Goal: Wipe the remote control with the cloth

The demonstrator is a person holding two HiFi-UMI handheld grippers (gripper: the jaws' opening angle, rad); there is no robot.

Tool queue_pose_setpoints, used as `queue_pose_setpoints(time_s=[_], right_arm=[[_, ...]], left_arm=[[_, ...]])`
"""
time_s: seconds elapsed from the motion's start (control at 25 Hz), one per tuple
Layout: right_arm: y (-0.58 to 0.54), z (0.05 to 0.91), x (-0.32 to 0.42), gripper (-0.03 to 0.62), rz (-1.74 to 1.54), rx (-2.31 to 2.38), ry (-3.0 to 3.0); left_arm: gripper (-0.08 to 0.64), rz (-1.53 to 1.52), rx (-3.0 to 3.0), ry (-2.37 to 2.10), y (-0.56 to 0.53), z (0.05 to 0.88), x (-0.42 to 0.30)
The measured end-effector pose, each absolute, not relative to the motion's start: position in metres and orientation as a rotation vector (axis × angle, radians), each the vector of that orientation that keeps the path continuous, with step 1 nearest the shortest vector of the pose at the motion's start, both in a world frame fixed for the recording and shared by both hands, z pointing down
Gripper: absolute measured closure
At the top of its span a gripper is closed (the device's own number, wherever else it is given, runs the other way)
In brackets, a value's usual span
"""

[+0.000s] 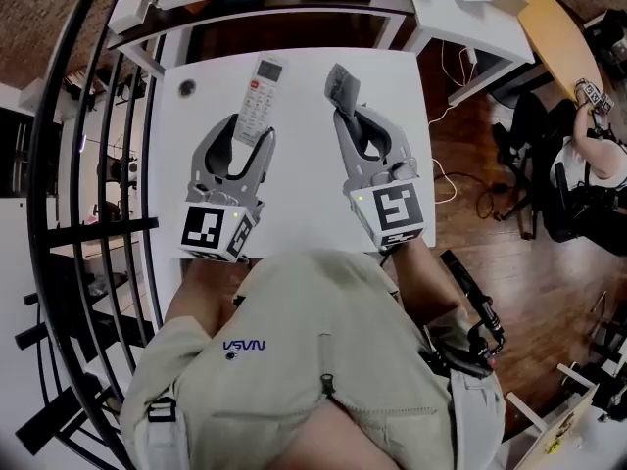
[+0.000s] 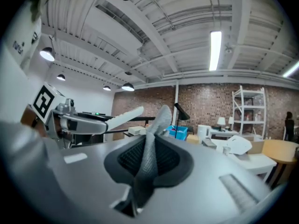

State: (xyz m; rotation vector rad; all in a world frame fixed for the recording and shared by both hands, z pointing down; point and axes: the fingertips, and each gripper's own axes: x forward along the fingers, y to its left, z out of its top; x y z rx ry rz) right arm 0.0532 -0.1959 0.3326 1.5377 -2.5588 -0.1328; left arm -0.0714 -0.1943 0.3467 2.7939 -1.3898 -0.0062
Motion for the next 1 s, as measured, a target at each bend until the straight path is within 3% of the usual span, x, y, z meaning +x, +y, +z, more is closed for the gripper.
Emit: queue_pose_setpoints(time_s=[1.0], right_arm=[[-0.224, 0.506, 0.097, 0.557, 0.272, 1.514, -2.25]], left_arm=[[0.319, 0.753, 2.543, -1.499, -0.234, 0.545, -0.103]])
